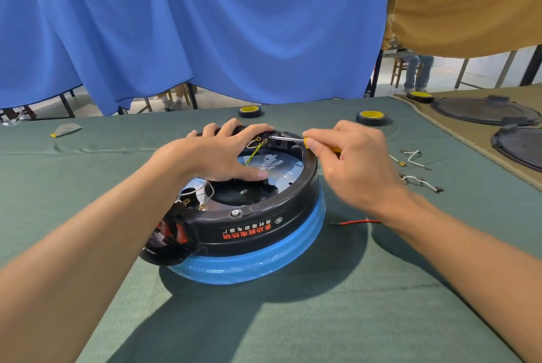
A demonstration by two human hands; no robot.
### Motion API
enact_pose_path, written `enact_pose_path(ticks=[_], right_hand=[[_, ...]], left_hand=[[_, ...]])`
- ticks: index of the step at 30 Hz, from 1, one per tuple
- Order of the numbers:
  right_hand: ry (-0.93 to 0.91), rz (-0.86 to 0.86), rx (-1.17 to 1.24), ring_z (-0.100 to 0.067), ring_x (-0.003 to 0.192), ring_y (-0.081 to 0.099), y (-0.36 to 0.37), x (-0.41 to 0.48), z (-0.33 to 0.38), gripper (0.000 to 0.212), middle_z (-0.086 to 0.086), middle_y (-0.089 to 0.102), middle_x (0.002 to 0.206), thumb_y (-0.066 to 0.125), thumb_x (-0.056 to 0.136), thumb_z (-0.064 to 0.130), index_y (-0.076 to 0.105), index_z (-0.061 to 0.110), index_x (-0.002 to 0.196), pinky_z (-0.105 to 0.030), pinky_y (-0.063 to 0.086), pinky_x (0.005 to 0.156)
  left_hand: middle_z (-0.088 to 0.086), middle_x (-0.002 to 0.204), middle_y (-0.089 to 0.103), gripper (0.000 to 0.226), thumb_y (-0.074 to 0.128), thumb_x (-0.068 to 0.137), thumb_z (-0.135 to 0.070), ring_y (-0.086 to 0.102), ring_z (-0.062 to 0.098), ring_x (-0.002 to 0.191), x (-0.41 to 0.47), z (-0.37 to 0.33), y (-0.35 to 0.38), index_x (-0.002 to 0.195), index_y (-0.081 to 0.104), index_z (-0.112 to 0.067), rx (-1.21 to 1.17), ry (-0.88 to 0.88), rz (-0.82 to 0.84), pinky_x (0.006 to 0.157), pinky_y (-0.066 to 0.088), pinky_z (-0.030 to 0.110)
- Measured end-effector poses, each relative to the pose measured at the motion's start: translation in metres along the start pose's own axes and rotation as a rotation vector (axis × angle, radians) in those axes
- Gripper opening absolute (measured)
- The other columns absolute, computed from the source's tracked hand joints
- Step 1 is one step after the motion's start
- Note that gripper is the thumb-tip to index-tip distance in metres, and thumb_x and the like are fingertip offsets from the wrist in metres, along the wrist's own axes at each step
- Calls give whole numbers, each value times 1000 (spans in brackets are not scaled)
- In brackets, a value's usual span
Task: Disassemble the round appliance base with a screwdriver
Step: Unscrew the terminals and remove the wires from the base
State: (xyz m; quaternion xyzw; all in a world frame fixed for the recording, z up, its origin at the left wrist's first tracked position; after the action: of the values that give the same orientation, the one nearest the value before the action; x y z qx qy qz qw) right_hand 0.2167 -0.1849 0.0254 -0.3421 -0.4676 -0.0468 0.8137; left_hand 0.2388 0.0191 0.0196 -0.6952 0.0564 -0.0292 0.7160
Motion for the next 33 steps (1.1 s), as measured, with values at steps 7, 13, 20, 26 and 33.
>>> enact_pose_path(ticks=[7, 13, 20, 26, 33], right_hand=[[-20, 117, 20, -23, 61, 47, 2, 12, -2, 24, -20, 58, 61, 58, 90, 15, 70, -5, 82, -35, 36, 63], [384, 220, 387, -2, 38, 35, 12, 19, -43, 15, 15, 40, 39, 63, 92, 17, 78, 13, 94, -20, 28, 51], [390, 205, 345, 0, 42, 38, 10, 19, -36, 15, 9, 55, 44, 64, 91, 22, 78, 16, 89, -21, 30, 53], [210, 118, 153, -11, 53, 31, 3, 11, -22, 26, -25, 60, 68, 59, 92, 20, 68, -5, 88, -21, 33, 53], [-8, 169, 60, -26, 74, 42, 11, 18, 1, 24, -27, 58, 68, 59, 89, 14, 65, -8, 84, -33, 33, 66]], left_hand=[[-10, 157, 9, 78, 43, 74, -83, 16, 31, 142, 2, 2, 1, 134, -5, -68, 8, -3, 20, 113, 18, 57], [-10, 158, 6, 79, 42, 75, -82, 14, 33, 143, 2, 0, 1, 135, -6, -66, 8, -9, 44, 113, 17, 58], [-12, 155, 10, 81, 41, 70, -84, 15, 32, 141, -1, -1, 0, 135, -4, -67, -15, -9, 53, 113, 17, 58], [-12, 154, 11, 77, 44, 75, -81, 16, 32, 141, 0, 1, 0, 134, -3, -67, -14, -6, 29, 113, 17, 57], [-11, 153, 15, 77, 46, 75, -82, 19, 31, 140, 1, 1, 0, 133, -3, -68, -13, -5, 11, 112, 20, 55]])
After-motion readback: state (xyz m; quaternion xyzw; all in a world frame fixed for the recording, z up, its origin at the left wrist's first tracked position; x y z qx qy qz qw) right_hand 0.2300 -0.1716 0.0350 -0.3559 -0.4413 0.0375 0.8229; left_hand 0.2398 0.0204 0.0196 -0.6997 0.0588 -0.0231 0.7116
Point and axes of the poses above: each hand's wrist, its own x-axis towards the middle knuckle, its own y-axis out of the palm, z = x × y, the point moved 5 cm from there along x, towards the middle knuckle
